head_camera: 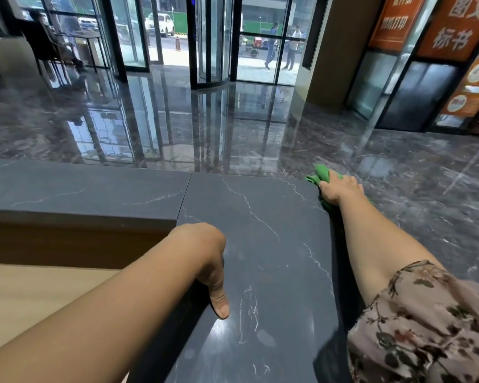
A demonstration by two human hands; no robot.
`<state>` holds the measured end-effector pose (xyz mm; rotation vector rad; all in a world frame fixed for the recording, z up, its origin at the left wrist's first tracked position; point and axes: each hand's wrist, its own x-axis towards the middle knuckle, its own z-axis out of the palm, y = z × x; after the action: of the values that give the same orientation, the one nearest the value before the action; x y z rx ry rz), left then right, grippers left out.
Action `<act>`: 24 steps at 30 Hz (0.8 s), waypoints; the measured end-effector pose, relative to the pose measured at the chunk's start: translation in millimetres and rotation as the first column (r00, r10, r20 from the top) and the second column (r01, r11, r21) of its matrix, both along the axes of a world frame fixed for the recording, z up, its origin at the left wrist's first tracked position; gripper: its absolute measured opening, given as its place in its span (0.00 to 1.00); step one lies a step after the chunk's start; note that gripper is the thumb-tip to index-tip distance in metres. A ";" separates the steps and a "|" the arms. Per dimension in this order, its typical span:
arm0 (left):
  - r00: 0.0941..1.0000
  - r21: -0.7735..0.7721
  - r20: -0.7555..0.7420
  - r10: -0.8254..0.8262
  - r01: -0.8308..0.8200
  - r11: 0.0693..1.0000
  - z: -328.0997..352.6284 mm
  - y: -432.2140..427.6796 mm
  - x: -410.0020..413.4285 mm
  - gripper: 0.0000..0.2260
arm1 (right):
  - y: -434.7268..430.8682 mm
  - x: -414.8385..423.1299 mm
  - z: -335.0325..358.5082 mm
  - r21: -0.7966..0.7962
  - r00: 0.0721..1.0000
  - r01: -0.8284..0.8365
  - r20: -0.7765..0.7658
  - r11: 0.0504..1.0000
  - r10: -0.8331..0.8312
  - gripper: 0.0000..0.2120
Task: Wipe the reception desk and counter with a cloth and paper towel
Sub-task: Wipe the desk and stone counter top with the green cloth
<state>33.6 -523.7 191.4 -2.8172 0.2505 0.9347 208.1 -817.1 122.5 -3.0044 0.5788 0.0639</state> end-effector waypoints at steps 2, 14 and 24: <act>1.000 -0.017 0.005 0.005 -0.004 1.000 -0.7 0.5 -1.8 0.39 | -2.2 -4.8 0.2 0.022 0.998 0.057 0.000 0.998 -0.057 0.28; 0.995 -0.155 0.058 0.078 -0.068 0.985 -3.6 16.9 -13.6 0.39 | -9.9 -101.6 -6.2 0.067 0.983 0.182 0.009 0.981 -0.183 0.29; 0.995 -0.221 0.095 0.029 -0.007 0.975 -5.4 26.3 -28.5 0.30 | -4.9 -114.1 -0.2 0.033 0.988 0.155 0.014 0.987 -0.156 0.27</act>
<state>5.1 -497.4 186.0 -3.0624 0.3361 0.8149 94.0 -822.0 122.2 -2.9153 0.8000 0.0383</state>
